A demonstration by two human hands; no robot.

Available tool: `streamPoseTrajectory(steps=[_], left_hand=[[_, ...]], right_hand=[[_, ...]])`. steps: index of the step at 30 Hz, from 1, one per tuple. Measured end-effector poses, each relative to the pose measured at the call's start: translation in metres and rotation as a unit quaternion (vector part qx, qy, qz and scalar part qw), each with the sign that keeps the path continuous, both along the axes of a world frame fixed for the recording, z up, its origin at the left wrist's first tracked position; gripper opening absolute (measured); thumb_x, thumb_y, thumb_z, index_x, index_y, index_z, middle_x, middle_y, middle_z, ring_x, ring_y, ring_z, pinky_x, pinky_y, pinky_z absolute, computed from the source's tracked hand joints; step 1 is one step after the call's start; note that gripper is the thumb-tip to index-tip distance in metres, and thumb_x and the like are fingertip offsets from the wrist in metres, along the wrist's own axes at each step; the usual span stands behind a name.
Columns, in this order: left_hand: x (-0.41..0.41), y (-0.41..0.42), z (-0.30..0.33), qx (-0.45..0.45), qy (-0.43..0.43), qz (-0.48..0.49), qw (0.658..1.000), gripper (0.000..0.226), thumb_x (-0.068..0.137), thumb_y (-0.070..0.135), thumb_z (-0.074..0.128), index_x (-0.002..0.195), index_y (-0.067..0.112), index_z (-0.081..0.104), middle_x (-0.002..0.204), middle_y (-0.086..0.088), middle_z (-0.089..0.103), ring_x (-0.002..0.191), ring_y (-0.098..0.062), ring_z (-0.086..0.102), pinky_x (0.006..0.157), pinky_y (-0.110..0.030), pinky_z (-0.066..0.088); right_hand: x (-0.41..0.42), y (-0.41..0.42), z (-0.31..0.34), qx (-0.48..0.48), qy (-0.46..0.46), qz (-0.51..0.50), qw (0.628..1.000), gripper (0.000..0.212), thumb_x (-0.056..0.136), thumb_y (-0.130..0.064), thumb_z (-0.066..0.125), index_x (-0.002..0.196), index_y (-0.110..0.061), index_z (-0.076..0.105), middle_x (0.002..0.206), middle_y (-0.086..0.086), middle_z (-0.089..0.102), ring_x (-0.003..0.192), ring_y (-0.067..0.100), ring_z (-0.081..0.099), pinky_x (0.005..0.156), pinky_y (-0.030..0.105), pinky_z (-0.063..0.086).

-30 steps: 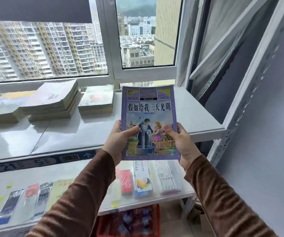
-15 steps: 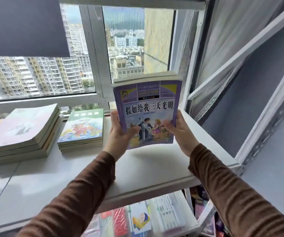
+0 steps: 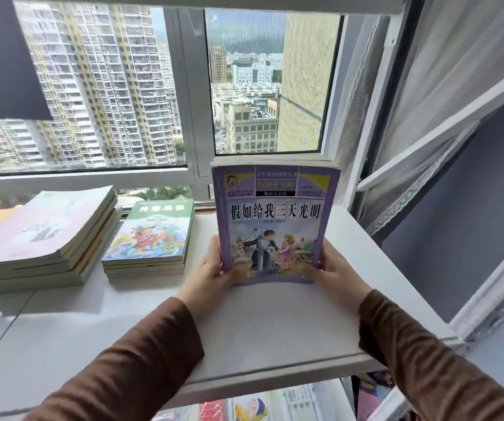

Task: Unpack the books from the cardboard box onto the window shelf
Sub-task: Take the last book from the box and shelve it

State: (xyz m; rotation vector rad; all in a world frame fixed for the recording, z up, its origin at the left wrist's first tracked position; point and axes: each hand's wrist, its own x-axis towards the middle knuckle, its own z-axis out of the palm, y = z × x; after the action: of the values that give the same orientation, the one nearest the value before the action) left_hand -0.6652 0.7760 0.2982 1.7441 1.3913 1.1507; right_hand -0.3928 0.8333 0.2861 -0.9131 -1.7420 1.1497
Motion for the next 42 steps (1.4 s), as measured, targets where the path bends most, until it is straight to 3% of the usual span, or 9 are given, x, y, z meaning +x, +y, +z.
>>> streamPoseTrajectory(steps=[8, 12, 17, 21, 28, 30, 33, 39, 42], left_hand=[[-0.003, 0.033, 0.028, -0.181, -0.16, 0.043, 0.969, 0.003, 0.1, 0.013, 0.059, 0.102, 0.011, 0.06, 0.062, 0.014, 0.069, 0.049, 0.004, 0.062, 0.047, -0.01, 0.047], [-0.01, 0.039, 0.029, -0.214, -0.15, 0.092, 0.961, 0.029, 0.101, 0.014, 0.056, 0.072, 0.017, 0.055, 0.045, 0.016, 0.059, 0.039, 0.004, 0.053, 0.043, -0.007, 0.039], [-0.016, 0.039, 0.022, -0.232, -0.203, 0.101, 0.946, 0.025, 0.096, 0.006, 0.056, 0.117, 0.01, 0.067, 0.099, -0.01, 0.074, 0.084, -0.023, 0.062, 0.085, -0.036, 0.049], [-0.01, 0.04, 0.014, -0.171, -0.214, 0.138, 0.952, 0.061, 0.097, 0.006, 0.056, 0.154, 0.013, 0.035, 0.123, 0.013, 0.06, 0.089, 0.003, 0.058, 0.076, -0.005, 0.046], [-0.011, 0.039, 0.004, -0.147, -0.178, 0.128, 0.965, 0.045, 0.095, 0.002, 0.059, 0.139, 0.01, 0.051, 0.126, -0.005, 0.069, 0.09, -0.007, 0.064, 0.081, -0.012, 0.05], [-0.011, 0.04, 0.004, -0.147, -0.162, 0.127, 0.967, 0.054, 0.096, 0.005, 0.06, 0.147, 0.009, 0.043, 0.128, 0.001, 0.066, 0.099, -0.005, 0.064, 0.086, -0.008, 0.048], [-0.01, 0.041, 0.005, -0.156, -0.131, 0.131, 0.97, 0.073, 0.097, 0.01, 0.061, 0.159, 0.008, 0.023, 0.155, -0.007, 0.047, 0.138, -0.02, 0.05, 0.12, -0.033, 0.033], [-0.007, 0.037, 0.012, -0.166, -0.118, 0.129, 0.971, 0.072, 0.098, 0.01, 0.059, 0.16, 0.009, 0.023, 0.155, -0.011, 0.046, 0.141, -0.026, 0.047, 0.121, -0.039, 0.032], [-0.006, 0.026, 0.021, -0.159, -0.101, 0.131, 0.973, 0.065, 0.1, 0.014, 0.058, 0.158, 0.009, 0.028, 0.151, -0.008, 0.05, 0.136, -0.023, 0.05, 0.114, -0.027, 0.036]], right_hand=[[-0.035, 0.027, 0.029, -0.22, 0.12, -0.035, 0.967, 0.023, 0.091, -0.015, 0.066, 0.113, -0.01, 0.063, 0.102, 0.008, 0.074, 0.077, 0.022, 0.07, 0.063, 0.036, 0.061], [-0.056, 0.041, 0.038, -0.322, 0.11, -0.051, 0.939, 0.013, 0.089, -0.012, 0.066, 0.102, -0.01, 0.068, 0.084, 0.01, 0.069, 0.062, 0.022, 0.063, 0.058, 0.034, 0.056], [-0.068, 0.049, 0.04, -0.38, 0.116, -0.062, 0.916, 0.023, 0.087, -0.009, 0.068, 0.11, -0.006, 0.067, 0.089, 0.017, 0.066, 0.067, 0.029, 0.061, 0.06, 0.035, 0.058], [-0.074, 0.055, 0.041, -0.38, 0.098, -0.076, 0.917, 0.01, 0.086, -0.008, 0.069, 0.095, -0.006, 0.07, 0.082, 0.015, 0.069, 0.061, 0.027, 0.064, 0.061, 0.035, 0.058], [-0.076, 0.053, 0.044, -0.364, 0.042, -0.127, 0.922, 0.014, 0.084, -0.015, 0.075, 0.092, -0.006, 0.07, 0.063, 0.01, 0.073, 0.051, 0.021, 0.065, 0.053, 0.035, 0.06], [-0.073, 0.054, 0.043, -0.294, -0.029, -0.155, 0.943, 0.03, 0.084, -0.023, 0.077, 0.102, 0.001, 0.073, 0.078, 0.011, 0.075, 0.062, 0.021, 0.065, 0.062, 0.03, 0.054], [-0.064, 0.051, 0.041, -0.203, -0.144, -0.158, 0.956, 0.043, 0.083, -0.035, 0.078, 0.107, 0.0, 0.075, 0.101, 0.017, 0.076, 0.077, 0.024, 0.064, 0.074, 0.036, 0.05], [-0.065, 0.035, 0.045, -0.118, -0.266, -0.176, 0.94, 0.051, 0.085, -0.05, 0.069, 0.118, -0.011, 0.071, 0.097, 0.009, 0.072, 0.077, 0.024, 0.063, 0.085, 0.044, 0.059], [-0.066, 0.023, 0.053, -0.053, -0.338, -0.181, 0.922, 0.061, 0.091, -0.052, 0.061, 0.135, -0.01, 0.055, 0.125, 0.012, 0.063, 0.109, 0.029, 0.06, 0.097, 0.037, 0.048]])
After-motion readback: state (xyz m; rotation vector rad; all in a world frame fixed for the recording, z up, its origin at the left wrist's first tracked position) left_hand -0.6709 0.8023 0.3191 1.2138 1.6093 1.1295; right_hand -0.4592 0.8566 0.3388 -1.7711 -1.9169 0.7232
